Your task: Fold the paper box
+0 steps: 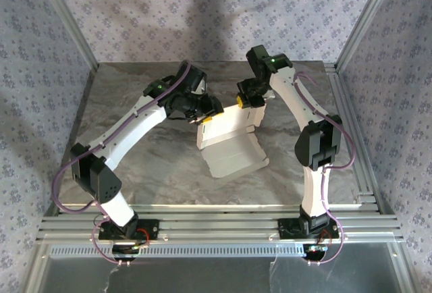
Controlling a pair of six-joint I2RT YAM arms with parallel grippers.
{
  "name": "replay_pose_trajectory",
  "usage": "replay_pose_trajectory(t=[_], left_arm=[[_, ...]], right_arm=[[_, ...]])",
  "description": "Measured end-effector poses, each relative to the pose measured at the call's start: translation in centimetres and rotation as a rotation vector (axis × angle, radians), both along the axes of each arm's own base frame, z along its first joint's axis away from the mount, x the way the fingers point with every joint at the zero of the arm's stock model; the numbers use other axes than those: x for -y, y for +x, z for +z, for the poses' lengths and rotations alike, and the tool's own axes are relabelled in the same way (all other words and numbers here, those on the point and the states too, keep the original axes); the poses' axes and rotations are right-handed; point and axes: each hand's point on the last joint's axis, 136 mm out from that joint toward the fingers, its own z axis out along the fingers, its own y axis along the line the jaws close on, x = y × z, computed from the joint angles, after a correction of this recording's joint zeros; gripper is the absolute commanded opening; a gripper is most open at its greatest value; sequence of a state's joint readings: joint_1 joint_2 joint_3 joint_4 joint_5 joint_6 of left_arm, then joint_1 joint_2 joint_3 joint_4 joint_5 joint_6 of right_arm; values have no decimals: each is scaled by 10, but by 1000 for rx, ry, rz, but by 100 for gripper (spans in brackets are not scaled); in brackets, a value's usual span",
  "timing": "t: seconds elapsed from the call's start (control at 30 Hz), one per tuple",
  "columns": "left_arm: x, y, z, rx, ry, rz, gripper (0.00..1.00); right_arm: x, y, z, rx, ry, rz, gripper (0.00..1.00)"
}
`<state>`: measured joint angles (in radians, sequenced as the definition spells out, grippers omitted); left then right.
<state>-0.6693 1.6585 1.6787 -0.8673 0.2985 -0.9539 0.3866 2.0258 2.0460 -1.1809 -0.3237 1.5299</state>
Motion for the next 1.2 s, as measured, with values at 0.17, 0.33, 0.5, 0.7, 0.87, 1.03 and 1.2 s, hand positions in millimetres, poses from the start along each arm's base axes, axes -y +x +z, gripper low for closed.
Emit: replay_pose_trajectory(t=[0.17,0.33,0.5,0.7,0.87,1.03,1.2], left_arm=[[-4,5,14,33,-21,17,48],[-30,12,41,90,-59,75,48],[-56,13,45,116,-61,127,49],[-64,5,5,61,-8,122,49],[-69,-2,-28,4,36,125,49],[-71,1,-35,19,40,136,49],[-77,0,-34,55,42,155,48]], right_arm=[[-3,12,-17,85,-8,57,0],[-11,21,-35,169,-6,112,0],[-22,31,-44,252,14,147,0],[-28,41,-42,348,39,171,0],[-31,45,-37,427,59,191,0],[-32,46,-39,519,82,213,0],[-28,46,-48,634,137,208,0]])
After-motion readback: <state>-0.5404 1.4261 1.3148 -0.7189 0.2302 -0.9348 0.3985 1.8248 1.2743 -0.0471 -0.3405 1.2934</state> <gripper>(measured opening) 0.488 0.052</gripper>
